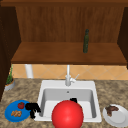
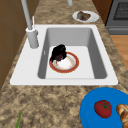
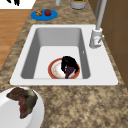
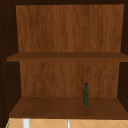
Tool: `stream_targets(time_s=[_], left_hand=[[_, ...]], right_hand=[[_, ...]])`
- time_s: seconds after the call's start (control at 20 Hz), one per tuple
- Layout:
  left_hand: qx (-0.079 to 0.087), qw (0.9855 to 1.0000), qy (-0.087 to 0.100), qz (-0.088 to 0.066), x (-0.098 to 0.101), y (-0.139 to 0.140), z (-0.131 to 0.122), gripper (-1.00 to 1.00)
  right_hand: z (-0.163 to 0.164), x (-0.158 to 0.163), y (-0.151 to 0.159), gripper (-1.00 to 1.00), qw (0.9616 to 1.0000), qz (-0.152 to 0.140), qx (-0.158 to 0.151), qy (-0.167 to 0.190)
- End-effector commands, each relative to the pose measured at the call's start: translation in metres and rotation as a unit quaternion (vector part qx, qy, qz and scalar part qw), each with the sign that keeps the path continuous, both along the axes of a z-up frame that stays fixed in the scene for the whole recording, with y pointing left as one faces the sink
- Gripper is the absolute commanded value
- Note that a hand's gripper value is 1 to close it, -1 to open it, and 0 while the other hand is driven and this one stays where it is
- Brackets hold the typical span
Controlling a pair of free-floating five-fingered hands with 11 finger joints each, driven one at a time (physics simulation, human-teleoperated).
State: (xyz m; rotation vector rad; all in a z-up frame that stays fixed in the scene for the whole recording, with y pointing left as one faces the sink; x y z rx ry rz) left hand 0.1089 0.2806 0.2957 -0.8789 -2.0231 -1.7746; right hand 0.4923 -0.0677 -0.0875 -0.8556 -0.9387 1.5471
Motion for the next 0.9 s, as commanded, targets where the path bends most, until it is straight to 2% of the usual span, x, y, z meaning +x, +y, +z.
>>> stream_targets(time_s=[0.0, 0.1, 0.25, 0.4, 0.45, 0.55, 0.75, 0.85], left_hand=[[0.000, 1.0000, 0.000, 0.000, 0.000, 0.000, 0.000, 0.00], [0.000, 1.0000, 0.000, 0.000, 0.000, 0.000, 0.000, 0.00], [0.000, 1.0000, 0.000, 0.000, 0.000, 0.000, 0.000, 0.00], [0.000, 1.0000, 0.000, 0.000, 0.000, 0.000, 0.000, 0.00], [0.000, 1.0000, 0.000, 0.000, 0.000, 0.000, 0.000, 0.00], [0.000, 1.0000, 0.000, 0.000, 0.000, 0.000, 0.000, 0.00], [0.000, 1.0000, 0.000, 0.000, 0.000, 0.000, 0.000, 0.00], [0.000, 1.0000, 0.000, 0.000, 0.000, 0.000, 0.000, 0.00]], right_hand=[[-0.005, -0.006, -0.004, 1.00, 1.0000, 0.000, 0.002, 0.000], [0.001, -0.012, -0.007, 1.00, 0.9986, -0.005, 0.008, -0.052], [0.005, -0.013, -0.005, 1.00, 0.9970, -0.012, 0.015, -0.075], [0.030, -0.015, -0.006, 1.00, 0.9978, -0.020, 0.024, -0.058], [0.037, -0.024, -0.009, 1.00, 0.9977, -0.032, 0.030, -0.051], [0.049, -0.031, -0.006, 1.00, 0.9983, -0.025, 0.019, -0.049], [0.078, -0.041, -0.004, 1.00, 0.9991, -0.007, 0.016, -0.040], [0.094, -0.046, -0.005, 1.00, 0.9990, -0.007, 0.020, -0.039]])
